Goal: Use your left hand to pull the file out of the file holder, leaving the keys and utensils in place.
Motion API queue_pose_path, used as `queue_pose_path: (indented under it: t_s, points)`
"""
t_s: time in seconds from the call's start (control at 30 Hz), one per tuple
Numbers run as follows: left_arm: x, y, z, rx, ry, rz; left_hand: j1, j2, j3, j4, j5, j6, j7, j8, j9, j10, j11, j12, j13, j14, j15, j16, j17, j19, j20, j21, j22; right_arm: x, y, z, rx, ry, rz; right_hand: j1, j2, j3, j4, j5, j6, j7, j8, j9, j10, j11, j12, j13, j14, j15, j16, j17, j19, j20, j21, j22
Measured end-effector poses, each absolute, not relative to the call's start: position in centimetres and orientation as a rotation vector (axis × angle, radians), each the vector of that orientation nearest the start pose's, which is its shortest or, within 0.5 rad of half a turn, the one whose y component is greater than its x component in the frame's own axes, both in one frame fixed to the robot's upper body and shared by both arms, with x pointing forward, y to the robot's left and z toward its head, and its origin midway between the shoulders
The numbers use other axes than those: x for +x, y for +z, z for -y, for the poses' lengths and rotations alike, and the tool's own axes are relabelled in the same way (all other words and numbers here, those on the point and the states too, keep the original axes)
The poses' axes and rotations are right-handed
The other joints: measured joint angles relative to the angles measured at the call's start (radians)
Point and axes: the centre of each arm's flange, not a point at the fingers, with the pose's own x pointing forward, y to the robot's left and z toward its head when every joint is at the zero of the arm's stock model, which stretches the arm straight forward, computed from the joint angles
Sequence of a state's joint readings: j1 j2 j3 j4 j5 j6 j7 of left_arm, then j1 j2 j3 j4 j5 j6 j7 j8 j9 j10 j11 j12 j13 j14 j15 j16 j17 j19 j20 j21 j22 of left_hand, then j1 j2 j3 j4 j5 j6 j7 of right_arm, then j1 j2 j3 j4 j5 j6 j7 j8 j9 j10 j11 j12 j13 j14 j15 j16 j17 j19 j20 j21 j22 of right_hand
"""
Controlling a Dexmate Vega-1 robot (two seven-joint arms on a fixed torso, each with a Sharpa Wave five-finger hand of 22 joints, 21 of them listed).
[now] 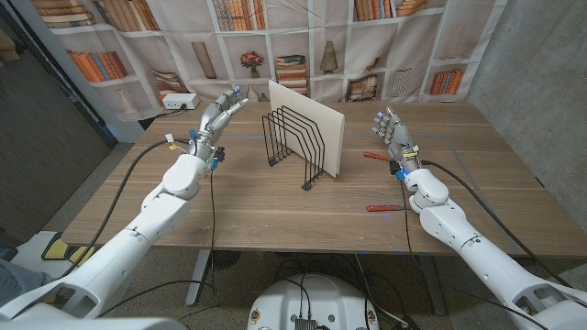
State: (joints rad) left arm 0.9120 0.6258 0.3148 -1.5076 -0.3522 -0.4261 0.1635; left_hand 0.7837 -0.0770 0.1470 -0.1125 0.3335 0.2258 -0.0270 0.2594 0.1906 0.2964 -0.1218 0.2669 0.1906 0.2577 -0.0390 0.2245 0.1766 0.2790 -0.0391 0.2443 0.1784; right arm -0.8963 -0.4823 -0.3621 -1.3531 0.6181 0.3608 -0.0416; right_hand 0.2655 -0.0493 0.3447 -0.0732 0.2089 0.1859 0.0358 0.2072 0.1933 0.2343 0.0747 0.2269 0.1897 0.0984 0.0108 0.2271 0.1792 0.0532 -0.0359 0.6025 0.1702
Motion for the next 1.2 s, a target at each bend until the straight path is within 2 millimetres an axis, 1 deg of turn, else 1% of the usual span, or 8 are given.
queue_pose_path:
  t_s: [0.13, 0.53, 0.6, 0.77, 0.8, 0.9, 1.0, 1.2]
  points:
    - [58.5, 3.7, -30.1, 0.274, -0.056, 0.923, 0.033, 0.009, 0.008, -0.016, -0.005, 0.014, -0.010, 0.000, 0.001, 0.014, -0.013, 0.000, 0.000, 0.009, -0.002, 0.000, 0.000, 0.007, -0.003, 0.000, 0.001, 63.5, -3.5, 27.9, 0.079, 0.168, 0.659, 0.000, 0.000, 0.000, 0.000, 0.000, 0.000, 0.000, 0.000, 0.000, 0.000, 0.000, 0.000, 0.000, 0.000, 0.000, 0.000, 0.000, 0.000, 0.000, -0.004, 0.000]
    - [57.4, 4.5, -29.2, 0.424, -0.022, 0.968, 0.097, 0.021, 0.020, -0.029, -0.009, 0.043, -0.003, 0.007, 0.003, 0.040, -0.008, -0.005, 0.000, 0.030, -0.002, -0.008, 0.000, 0.019, -0.002, 0.000, 0.001, 63.1, -3.7, 28.2, 0.085, 0.161, 0.662, 0.000, 0.000, 0.000, 0.000, 0.000, 0.000, 0.000, 0.000, 0.000, 0.000, 0.000, 0.000, -0.003, 0.005, 0.005, -0.007, 0.000, 0.000, 0.000, -0.005, 0.000]
    - [55.9, 5.7, -28.9, 0.470, -0.027, 1.004, 0.101, 0.025, 0.020, -0.028, -0.016, 0.051, 0.001, 0.007, 0.003, 0.047, -0.010, -0.005, 0.000, 0.041, -0.002, -0.008, 0.000, 0.019, -0.002, 0.000, 0.001, 63.0, -3.7, 28.3, 0.092, 0.157, 0.666, 0.000, 0.000, -0.001, -0.001, 0.000, 0.000, 0.000, 0.000, 0.000, 0.000, 0.000, 0.000, -0.004, 0.005, 0.005, -0.007, 0.000, 0.004, -0.004, -0.011, 0.000]
    - [55.9, 5.8, -28.9, 0.536, 0.004, 0.995, 0.101, 0.025, 0.020, -0.028, -0.016, 0.063, 0.002, 0.007, 0.003, 0.052, -0.009, -0.005, 0.000, 0.051, -0.002, -0.008, 0.003, 0.019, -0.002, 0.000, 0.001, 62.9, -3.9, 28.3, 0.095, 0.156, 0.664, 0.000, 0.000, -0.007, -0.001, 0.000, 0.000, 0.000, 0.000, 0.000, 0.022, -0.003, 0.000, -0.004, 0.033, 0.000, -0.007, 0.005, 0.025, -0.003, -0.011, 0.000]
    - [54.6, 6.9, -28.6, 0.572, 0.003, 1.027, 0.101, 0.025, 0.020, -0.028, -0.016, 0.066, 0.002, 0.007, 0.003, 0.054, -0.011, -0.005, 0.000, 0.051, -0.002, -0.008, 0.003, 0.023, 0.000, 0.000, 0.001, 62.8, -4.0, 28.4, 0.099, 0.153, 0.665, 0.000, 0.000, -0.008, 0.000, 0.000, 0.000, 0.000, 0.000, 0.000, 0.024, -0.001, 0.000, -0.004, 0.038, -0.002, -0.007, 0.005, 0.029, 0.000, -0.011, 0.000]
    - [54.9, 6.7, -28.7, 0.610, 0.027, 1.011, 0.108, 0.032, 0.020, -0.028, -0.016, 0.071, 0.000, 0.007, 0.003, 0.060, -0.010, -0.005, 0.000, 0.051, -0.002, -0.008, 0.003, 0.030, -0.002, 0.000, 0.001, 62.8, -4.1, 28.4, 0.100, 0.152, 0.664, 0.000, 0.000, -0.008, 0.000, 0.000, 0.000, 0.000, 0.000, 0.000, 0.031, -0.005, 0.008, -0.004, 0.038, -0.002, -0.007, 0.005, 0.029, 0.000, -0.016, 0.000]
    - [53.2, 8.2, -28.0, 0.682, 0.034, 1.050, 0.108, 0.032, 0.020, -0.028, -0.023, 0.073, 0.002, 0.007, 0.003, 0.060, -0.010, -0.005, 0.000, 0.051, -0.002, -0.008, 0.003, 0.030, -0.002, 0.000, 0.001, 62.6, -4.2, 28.5, 0.105, 0.147, 0.667, 0.000, 0.000, -0.008, 0.000, 0.000, 0.000, 0.000, 0.000, 0.000, 0.031, -0.005, 0.008, -0.004, 0.042, 0.002, -0.007, 0.005, 0.034, -0.005, -0.016, 0.000]
    - [53.6, 8.1, -28.1, 0.789, 0.080, 1.009, 0.118, 0.021, 0.020, -0.028, -0.023, 0.073, 0.002, 0.007, 0.003, 0.060, -0.010, -0.005, 0.000, 0.051, -0.002, -0.014, 0.003, 0.030, -0.002, -0.005, 0.001, 62.5, -4.4, 28.6, 0.106, 0.146, 0.665, 0.000, 0.000, -0.008, 0.000, 0.000, 0.005, 0.005, 0.000, 0.000, 0.030, -0.005, 0.008, -0.004, 0.046, 0.000, -0.007, 0.005, 0.041, 0.002, -0.016, 0.000]
